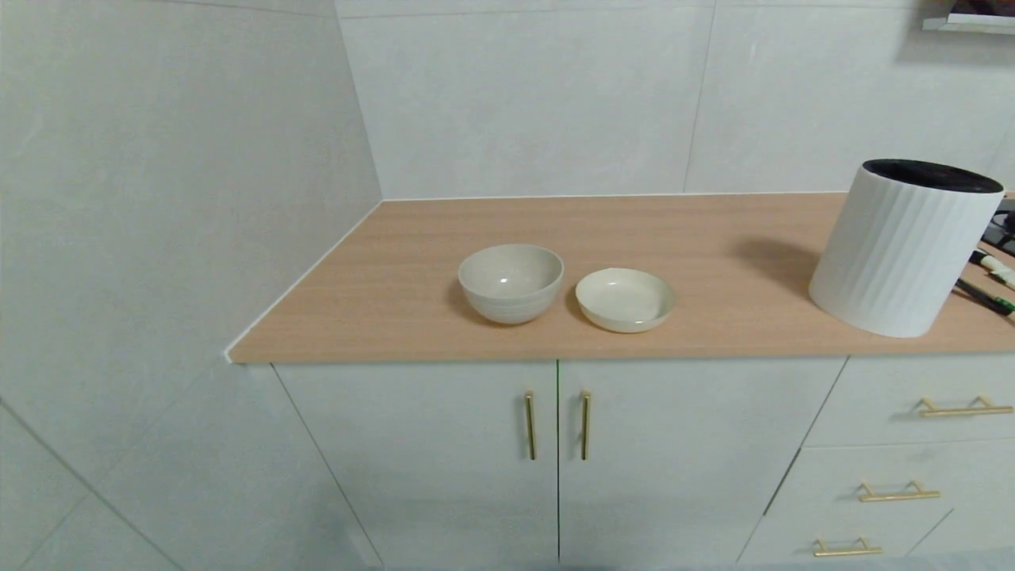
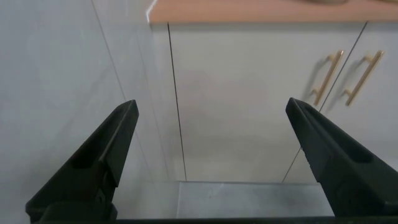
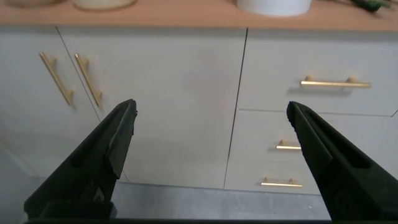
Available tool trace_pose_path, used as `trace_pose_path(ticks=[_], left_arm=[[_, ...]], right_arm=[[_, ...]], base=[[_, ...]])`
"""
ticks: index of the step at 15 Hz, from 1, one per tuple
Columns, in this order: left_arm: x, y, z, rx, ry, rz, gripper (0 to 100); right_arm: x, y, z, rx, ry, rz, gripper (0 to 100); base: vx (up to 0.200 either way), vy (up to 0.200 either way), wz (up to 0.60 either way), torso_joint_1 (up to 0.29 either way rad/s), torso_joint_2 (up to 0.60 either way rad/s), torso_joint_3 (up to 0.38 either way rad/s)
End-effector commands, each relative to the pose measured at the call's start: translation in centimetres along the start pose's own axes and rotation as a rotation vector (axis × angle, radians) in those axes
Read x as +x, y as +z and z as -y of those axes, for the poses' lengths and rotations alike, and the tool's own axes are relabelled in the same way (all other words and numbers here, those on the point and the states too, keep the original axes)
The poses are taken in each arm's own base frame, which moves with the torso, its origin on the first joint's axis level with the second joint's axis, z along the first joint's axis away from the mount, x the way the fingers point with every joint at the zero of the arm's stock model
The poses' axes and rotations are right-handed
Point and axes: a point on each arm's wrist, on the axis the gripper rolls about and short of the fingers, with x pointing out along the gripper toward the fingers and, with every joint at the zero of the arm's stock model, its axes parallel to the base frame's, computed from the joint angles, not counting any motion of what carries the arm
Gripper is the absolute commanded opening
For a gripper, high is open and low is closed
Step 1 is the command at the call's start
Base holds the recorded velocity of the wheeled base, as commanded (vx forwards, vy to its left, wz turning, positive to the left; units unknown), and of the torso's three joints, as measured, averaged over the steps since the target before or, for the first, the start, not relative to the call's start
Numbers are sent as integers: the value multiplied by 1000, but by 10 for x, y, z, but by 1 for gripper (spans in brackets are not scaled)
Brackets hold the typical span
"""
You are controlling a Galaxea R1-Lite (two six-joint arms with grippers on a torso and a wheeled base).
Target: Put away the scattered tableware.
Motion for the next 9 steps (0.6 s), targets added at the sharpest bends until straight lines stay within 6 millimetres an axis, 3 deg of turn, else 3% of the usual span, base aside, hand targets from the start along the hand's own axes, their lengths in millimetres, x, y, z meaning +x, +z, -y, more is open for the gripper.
trace_pose_path(ticks=[1, 9], left_arm=[[0, 0, 0, 0, 1, 0, 100], [0, 0, 0, 0, 1, 0, 100]], right_arm=[[0, 0, 0, -1, 1, -1, 100], [0, 0, 0, 1, 1, -1, 100]], base=[[0, 0, 0, -217, 505, 290], [0, 0, 0, -187, 482, 298]])
